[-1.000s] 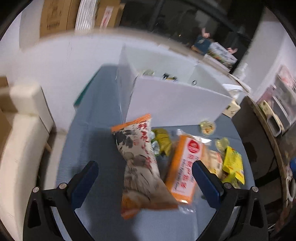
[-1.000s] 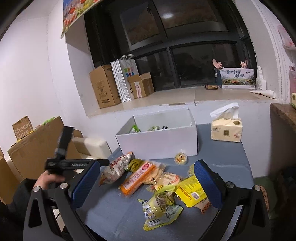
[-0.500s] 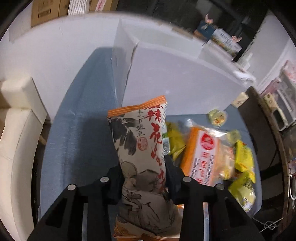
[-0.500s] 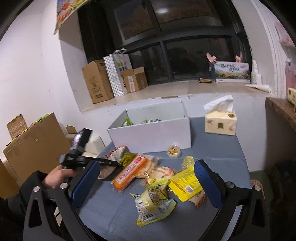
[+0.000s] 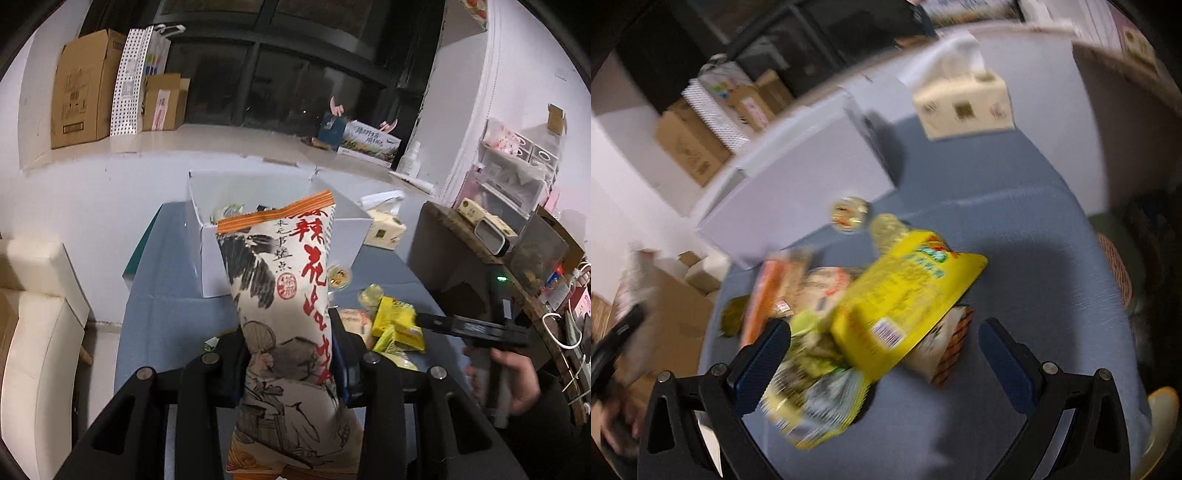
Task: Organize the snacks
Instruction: 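Grasp red-print chip bag with left tool while right tool grasps yellow pouch, drop both in box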
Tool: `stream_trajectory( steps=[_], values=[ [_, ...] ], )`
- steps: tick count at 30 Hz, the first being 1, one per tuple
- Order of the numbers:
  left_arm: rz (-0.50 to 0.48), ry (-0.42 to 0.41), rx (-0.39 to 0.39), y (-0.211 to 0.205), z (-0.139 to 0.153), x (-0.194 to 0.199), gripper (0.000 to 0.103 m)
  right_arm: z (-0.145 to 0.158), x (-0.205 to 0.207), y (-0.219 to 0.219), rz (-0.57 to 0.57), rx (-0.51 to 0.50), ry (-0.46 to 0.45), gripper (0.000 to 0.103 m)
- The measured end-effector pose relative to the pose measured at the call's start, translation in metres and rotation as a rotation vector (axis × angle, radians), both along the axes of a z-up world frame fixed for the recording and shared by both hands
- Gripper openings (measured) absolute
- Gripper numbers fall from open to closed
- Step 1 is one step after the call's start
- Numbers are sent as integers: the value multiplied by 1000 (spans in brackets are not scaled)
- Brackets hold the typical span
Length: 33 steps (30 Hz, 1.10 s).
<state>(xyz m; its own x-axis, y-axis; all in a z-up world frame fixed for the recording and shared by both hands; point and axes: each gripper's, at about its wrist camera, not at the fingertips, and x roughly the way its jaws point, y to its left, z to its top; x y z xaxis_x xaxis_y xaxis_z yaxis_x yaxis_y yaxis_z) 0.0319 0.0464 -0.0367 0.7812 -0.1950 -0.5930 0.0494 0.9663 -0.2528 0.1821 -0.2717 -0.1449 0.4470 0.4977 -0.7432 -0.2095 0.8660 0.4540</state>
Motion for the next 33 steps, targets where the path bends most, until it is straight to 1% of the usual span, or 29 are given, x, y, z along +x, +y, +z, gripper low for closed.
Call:
stream_trajectory(
  steps=[4,6,7,8,9,10,11,12,15,16,18,21,22,23,27,28,30,33],
  values=[
    [-14,2,-3,-3,-2,0,40,-17,27,11,-10,32,72,103],
    [-15,7,1,-6,-6,0,40,-23,35,16,-12,34,79,103],
    [-18,9,0,-6,-7,-2,40,-24,37,18,-21,33,71,99],
    [-21,10,1,-8,-8,-2,40,-22,39,20,-23,13,53,63],
    [-24,11,5,-9,-9,-3,40,-22,41,21,-12,11,44,44],
    [-29,12,11,-10,-11,-3,40,-21,40,19,-8,49,34,41],
    [-32,13,15,-10,-11,-3,40,-19,39,18,-11,45,23,37],
    [-32,13,15,-10,-12,-4,40,-16,36,17,-9,33,6,35],
    [-31,8,7,-9,-11,-4,40,3,25,4,-18,84,-51,28],
    [-33,6,7,-9,-9,-3,40,16,20,-2,-18,105,-87,27],
    [-37,-4,2,-9,-7,-2,40,40,9,-9,-15,110,-155,26],
    [-33,-14,-9,-8,0,7,40,69,-2,-13,3,147,-229,26],
    [-27,-15,-10,-7,4,15,40,85,-6,-11,21,155,-269,26],
    [-22,-19,-13,-6,7,23,40,93,-7,-8,37,152,-291,26],
    [-9,-48,-9,-2,26,61,40,127,-2,14,93,120,-359,26],
    [-9,-53,-5,-2,30,72,40,135,2,21,103,104,-377,26],
    [1,-57,8,1,37,99,40,148,15,32,122,106,-400,26],
    [16,-44,17,6,41,143,40,160,47,58,148,87,-416,26]
  ],
)
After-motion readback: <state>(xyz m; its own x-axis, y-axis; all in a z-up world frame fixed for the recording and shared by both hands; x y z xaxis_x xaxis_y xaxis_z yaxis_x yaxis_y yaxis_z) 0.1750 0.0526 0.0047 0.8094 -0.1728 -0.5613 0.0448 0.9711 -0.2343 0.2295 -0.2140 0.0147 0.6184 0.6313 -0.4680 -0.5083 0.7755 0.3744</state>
